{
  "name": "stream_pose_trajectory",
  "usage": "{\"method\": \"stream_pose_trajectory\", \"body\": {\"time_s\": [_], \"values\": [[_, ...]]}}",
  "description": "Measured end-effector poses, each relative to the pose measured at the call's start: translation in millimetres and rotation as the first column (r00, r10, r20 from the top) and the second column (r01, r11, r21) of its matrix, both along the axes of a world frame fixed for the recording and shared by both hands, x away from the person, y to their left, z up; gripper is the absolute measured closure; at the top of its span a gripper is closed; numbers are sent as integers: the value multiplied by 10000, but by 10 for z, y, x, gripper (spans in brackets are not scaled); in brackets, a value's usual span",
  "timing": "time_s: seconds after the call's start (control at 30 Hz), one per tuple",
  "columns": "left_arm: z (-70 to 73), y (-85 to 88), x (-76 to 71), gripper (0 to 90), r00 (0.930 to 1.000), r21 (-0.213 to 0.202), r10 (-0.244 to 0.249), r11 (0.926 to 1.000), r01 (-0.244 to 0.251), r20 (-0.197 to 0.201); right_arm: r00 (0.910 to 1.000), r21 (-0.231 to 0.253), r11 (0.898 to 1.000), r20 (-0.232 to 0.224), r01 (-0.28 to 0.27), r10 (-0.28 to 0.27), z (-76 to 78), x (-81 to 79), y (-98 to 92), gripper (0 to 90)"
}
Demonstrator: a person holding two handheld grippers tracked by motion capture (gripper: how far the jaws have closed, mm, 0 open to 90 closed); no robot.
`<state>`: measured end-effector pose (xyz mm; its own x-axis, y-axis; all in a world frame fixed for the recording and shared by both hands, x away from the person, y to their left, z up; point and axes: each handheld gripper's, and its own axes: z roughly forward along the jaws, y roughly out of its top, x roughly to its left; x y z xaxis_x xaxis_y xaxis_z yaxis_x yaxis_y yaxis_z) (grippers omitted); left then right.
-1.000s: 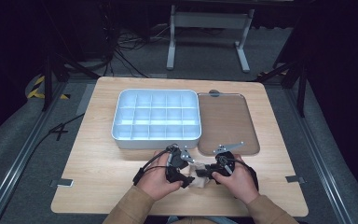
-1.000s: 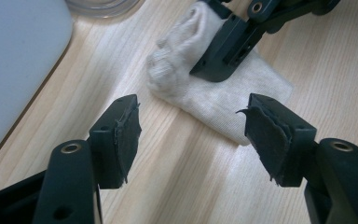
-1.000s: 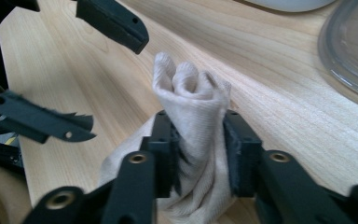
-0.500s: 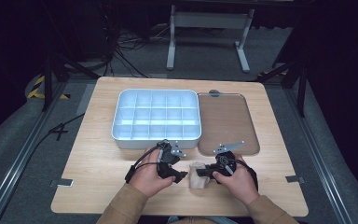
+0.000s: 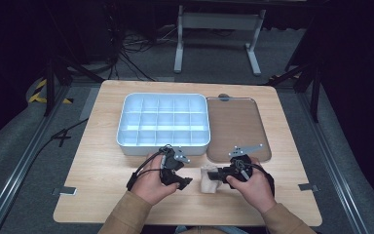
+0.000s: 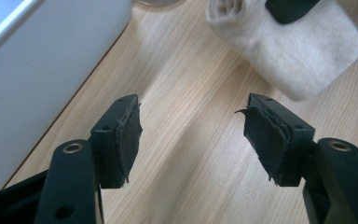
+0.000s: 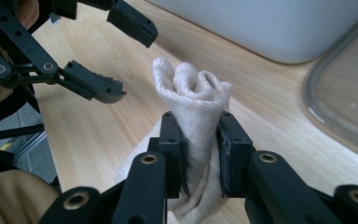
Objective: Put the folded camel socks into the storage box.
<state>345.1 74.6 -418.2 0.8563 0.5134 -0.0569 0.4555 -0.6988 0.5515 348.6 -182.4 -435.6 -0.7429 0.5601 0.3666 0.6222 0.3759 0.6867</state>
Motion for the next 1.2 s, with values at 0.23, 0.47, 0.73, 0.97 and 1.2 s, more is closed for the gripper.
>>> {"method": "stream_pose_trajectory", "body": {"time_s": [0.23,0.47,0.73,0.97,1.2], "values": [[4,34,-1,367,9998,-22,170,9999,-170,-70,9996,30,10000,272,84,-85,116,11,-57,750],[20,56,2,367,9997,-14,215,9998,-215,-80,9981,27,9999,600,157,-159,249,46,-98,749],[26,76,5,367,9995,-58,308,9995,-309,-52,9956,-176,9997,929,166,-149,421,116,-116,748],[30,93,7,367,9992,-82,394,9992,-394,-60,9929,-293,9996,1191,6,29,522,178,-123,747],[40,110,13,366,9991,-40,389,9992,-390,-141,9903,-205,9998,1391,-3,31,624,244,-152,747]]}}
